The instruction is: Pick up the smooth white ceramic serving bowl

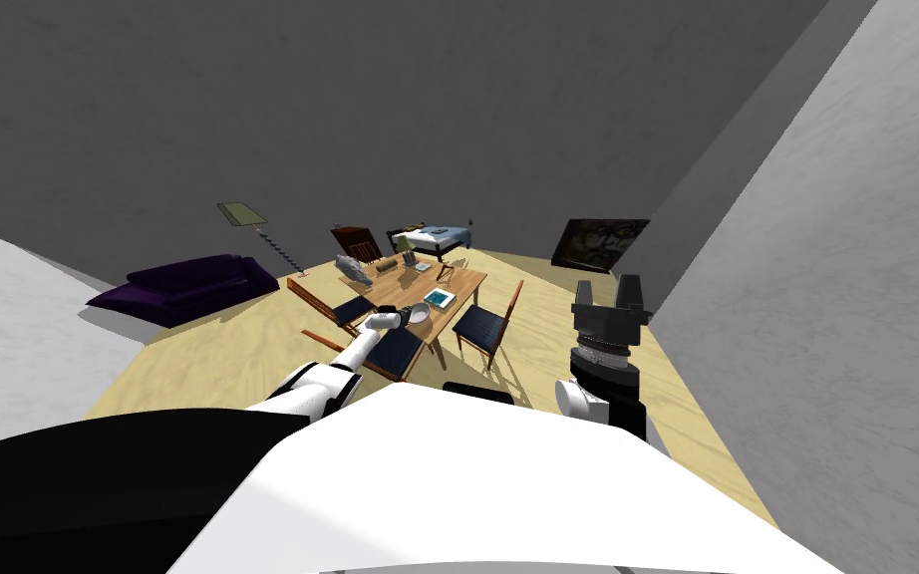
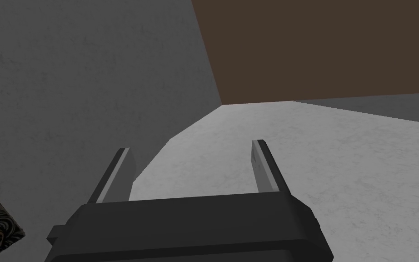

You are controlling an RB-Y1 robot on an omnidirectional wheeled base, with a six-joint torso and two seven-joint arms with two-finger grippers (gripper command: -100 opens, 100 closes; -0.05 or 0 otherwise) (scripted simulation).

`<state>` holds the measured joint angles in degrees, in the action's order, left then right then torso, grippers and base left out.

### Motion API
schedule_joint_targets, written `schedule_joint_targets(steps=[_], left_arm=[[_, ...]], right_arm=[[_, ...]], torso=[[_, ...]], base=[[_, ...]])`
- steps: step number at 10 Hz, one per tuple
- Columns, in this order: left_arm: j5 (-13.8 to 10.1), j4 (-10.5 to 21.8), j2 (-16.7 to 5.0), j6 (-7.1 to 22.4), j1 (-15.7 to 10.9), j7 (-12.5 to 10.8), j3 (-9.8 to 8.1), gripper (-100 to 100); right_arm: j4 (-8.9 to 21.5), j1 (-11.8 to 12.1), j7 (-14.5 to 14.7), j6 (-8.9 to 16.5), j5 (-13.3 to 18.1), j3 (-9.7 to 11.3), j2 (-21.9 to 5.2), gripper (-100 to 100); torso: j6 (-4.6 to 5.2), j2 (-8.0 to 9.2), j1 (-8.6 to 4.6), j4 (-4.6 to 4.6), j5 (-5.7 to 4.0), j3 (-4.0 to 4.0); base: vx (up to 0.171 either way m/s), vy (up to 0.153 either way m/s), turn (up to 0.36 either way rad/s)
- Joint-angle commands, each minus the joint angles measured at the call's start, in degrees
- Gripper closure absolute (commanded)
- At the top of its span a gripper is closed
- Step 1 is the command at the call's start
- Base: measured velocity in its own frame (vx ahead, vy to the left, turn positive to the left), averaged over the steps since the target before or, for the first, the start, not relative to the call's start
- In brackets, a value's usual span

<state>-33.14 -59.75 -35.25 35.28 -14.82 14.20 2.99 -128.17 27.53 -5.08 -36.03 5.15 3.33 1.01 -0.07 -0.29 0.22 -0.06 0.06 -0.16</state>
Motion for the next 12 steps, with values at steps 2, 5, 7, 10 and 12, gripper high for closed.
schedule_joint_targets(steps=[2,5,7,10,12], left_arm=[[-1.47,3.42,-1.01,3.06,-0.89,0.13,0.84,-100],[-2.06,5.12,-1.26,3.84,-1.17,0.29,1.17,-100],[-2.54,6.31,-1.41,4.52,-1.33,0.42,1.48,-100],[-3.13,8.37,-1.26,5.21,-1.60,0.69,2.03,-100],[-1.99,9.85,0.09,3.57,-1.32,0.48,1.98,-100]], right_arm=[[0.00,0.00,0.00,0.00,0.00,0.00,0.00,0],[0.00,0.00,0.00,0.00,0.00,0.00,0.00,0],[0.00,0.00,0.00,0.00,0.00,0.00,0.00,0],[0.00,0.00,0.00,0.00,0.00,0.00,0.00,0],[0.00,0.00,0.00,0.00,0.00,0.00,0.00,0]], torso=[[-0.02,-0.01,0.01,0.00,0.00,0.00],[-0.03,0.13,-0.11,0.02,-0.02,0.07],[-0.02,0.12,-0.10,0.03,-0.02,0.07],[-0.02,0.13,-0.11,0.02,-0.02,0.07],[-0.03,0.21,-0.14,0.05,-0.03,0.12]], base=[[0.066,0.035,-0.088],[0.026,0.007,-0.021],[0.027,0.014,-0.047],[0.021,0.007,-0.031],[0.017,0.017,-0.022]])
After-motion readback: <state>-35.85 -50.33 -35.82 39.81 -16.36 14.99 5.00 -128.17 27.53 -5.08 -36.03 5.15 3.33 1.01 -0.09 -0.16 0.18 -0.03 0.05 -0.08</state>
